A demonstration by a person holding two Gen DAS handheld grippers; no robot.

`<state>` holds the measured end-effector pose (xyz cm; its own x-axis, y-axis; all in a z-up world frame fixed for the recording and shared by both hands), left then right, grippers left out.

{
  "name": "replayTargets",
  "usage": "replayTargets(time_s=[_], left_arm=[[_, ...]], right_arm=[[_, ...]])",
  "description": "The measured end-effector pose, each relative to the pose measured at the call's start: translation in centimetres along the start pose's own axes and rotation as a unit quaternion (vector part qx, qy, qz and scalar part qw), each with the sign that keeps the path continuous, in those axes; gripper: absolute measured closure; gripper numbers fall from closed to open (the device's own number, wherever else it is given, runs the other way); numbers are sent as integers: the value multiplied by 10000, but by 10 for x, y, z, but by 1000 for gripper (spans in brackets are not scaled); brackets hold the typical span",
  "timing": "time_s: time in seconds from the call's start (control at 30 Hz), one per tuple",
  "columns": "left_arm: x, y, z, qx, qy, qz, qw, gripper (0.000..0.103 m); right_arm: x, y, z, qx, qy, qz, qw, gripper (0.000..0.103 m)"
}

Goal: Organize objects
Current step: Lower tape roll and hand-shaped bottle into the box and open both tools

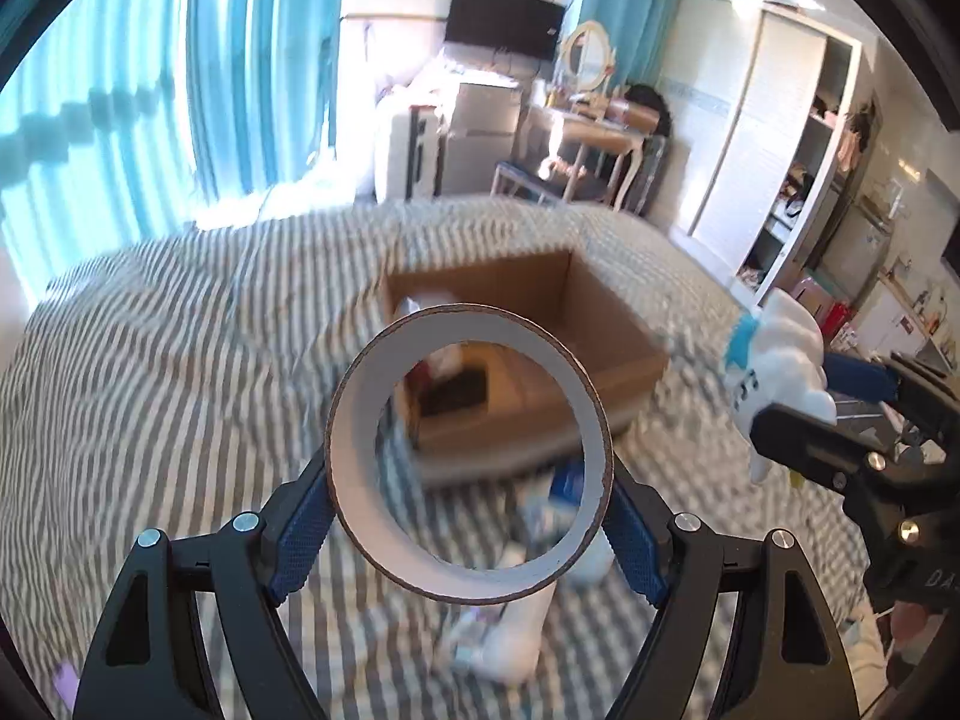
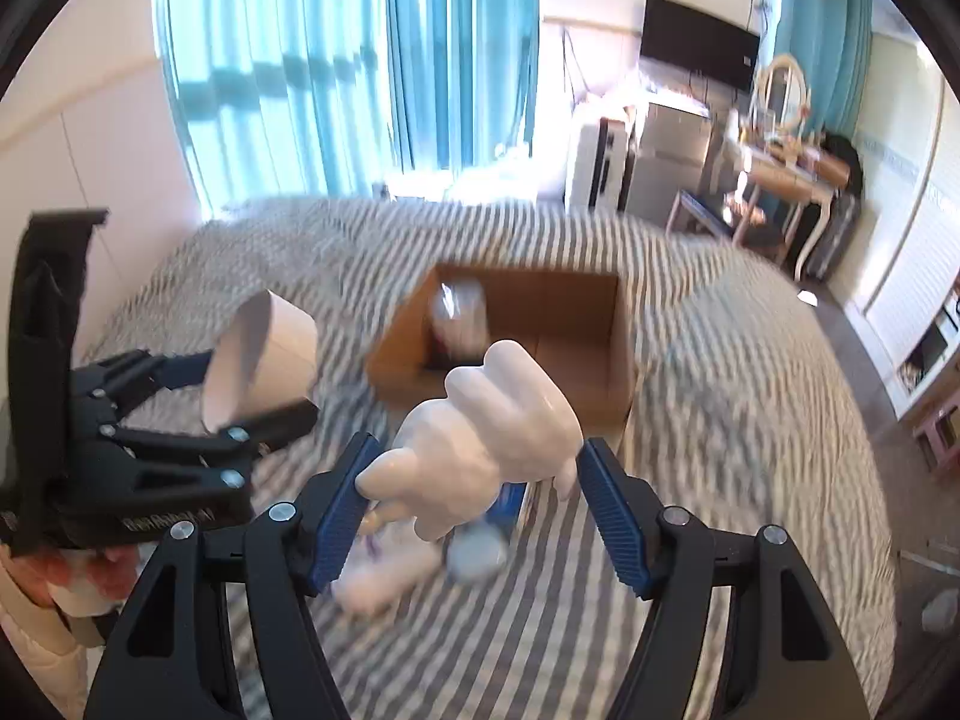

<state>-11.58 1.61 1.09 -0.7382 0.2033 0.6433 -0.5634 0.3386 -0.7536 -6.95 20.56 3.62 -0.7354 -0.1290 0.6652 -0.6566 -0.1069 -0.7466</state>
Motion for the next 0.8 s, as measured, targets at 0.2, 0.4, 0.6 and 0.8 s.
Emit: replayTargets(time_s=[0.2,0.4,0.6,0.8], left_arm=[[70,53,9,-366,-178,174,9990,21],[91,126,0,-403,116,515,9978,21],[84,186,-9,-443,388,803,9950,21],[77,219,-19,-578,546,935,9924,21]], right_arm=[[82,31,-28,-125,188,-64,9997,34],[116,111,-57,-154,315,358,9987,34],[111,189,-91,-53,646,831,9944,34],[95,221,-105,4,778,1030,9916,34]])
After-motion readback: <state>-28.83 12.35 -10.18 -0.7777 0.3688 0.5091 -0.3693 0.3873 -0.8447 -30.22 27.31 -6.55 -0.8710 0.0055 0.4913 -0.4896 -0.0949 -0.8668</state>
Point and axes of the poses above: each gripper's, at about its wrist camera, not at the fingertips, and y roughly the way its jaws point, z to its left, x to its top, the point moved 5 cm from there along y, roughly the way its jaws point, and after that the axes turned 3 degrees about z, right-handed, at the moved point
